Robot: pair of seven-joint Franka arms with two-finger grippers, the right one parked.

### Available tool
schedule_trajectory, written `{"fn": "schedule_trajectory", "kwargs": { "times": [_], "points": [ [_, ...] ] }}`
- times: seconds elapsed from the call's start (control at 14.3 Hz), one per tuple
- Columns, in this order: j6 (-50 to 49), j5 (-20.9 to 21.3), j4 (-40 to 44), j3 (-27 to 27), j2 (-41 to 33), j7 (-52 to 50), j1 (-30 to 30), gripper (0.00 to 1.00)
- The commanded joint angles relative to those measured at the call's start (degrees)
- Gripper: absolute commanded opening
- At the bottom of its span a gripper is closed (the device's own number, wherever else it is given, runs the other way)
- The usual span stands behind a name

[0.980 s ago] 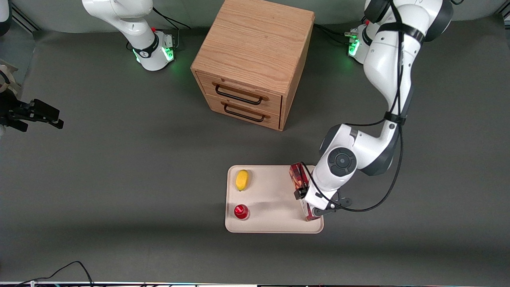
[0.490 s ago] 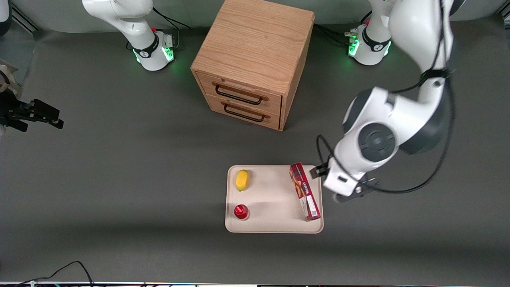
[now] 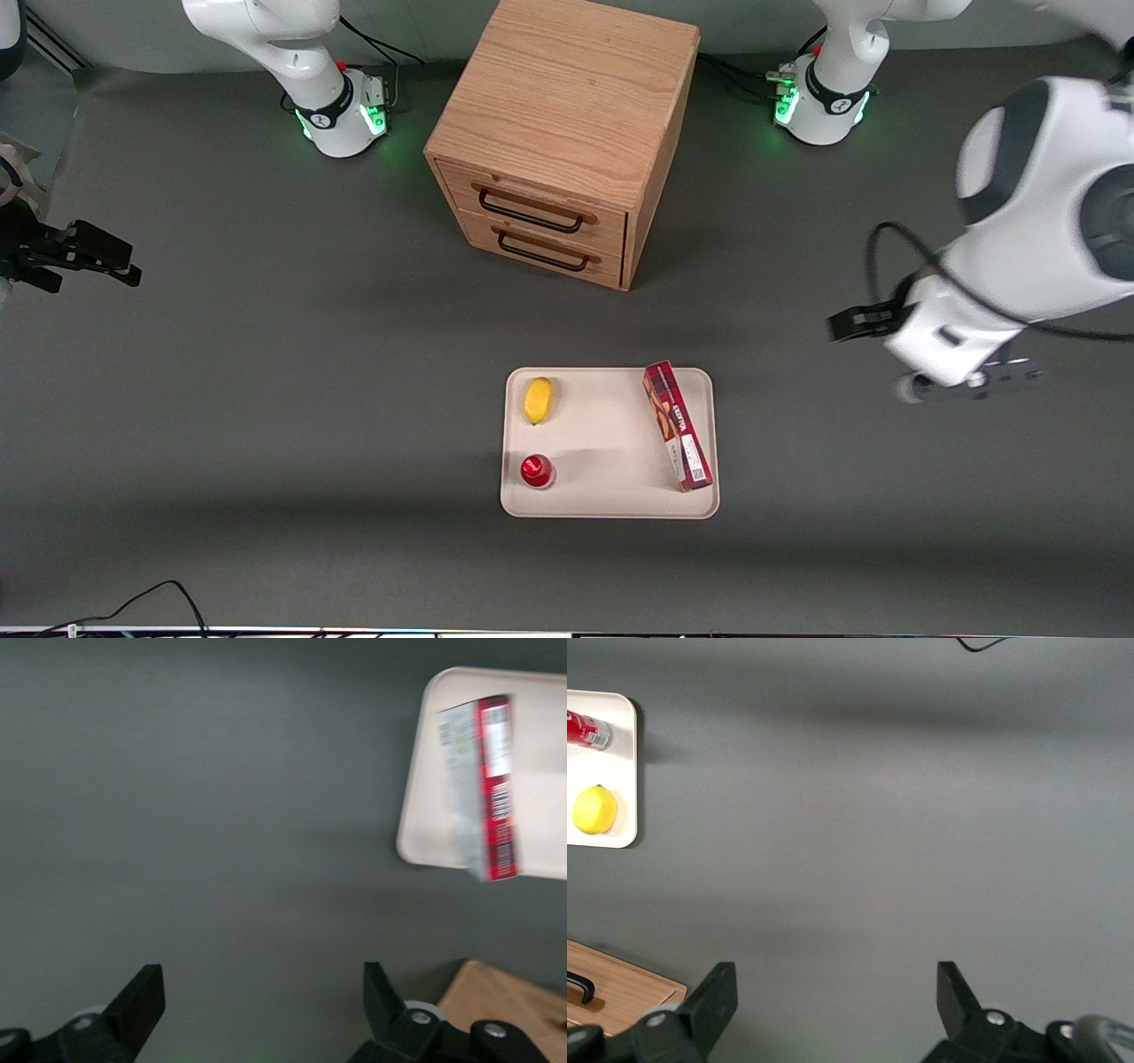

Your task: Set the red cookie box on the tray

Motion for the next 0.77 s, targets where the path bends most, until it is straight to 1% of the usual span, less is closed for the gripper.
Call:
{"fn": "schedule_trajectory", "kwargs": {
  "times": [0.0, 0.07, 0.28, 0.49, 0.56, 0.7],
  "points": [
    [7.2, 2.3, -17.3, 4.0, -12.4, 9.1, -0.5, 1.00],
    [8.4, 2.6, -19.8, 5.3, -14.7, 12.4, -0.5, 1.00],
    [8.3, 1.7, -18.2, 8.6, -14.9, 14.1, -0.5, 1.00],
    [7.7, 1.4, -17.8, 9.1, -15.0, 14.2, -0.4, 1.00],
    [7.7, 0.6, -17.8, 9.2, -15.0, 14.3, -0.4, 1.00],
    [7.3, -2.9, -17.8, 11.2, -15.2, 15.7, -0.5, 1.00]
  ]
}}
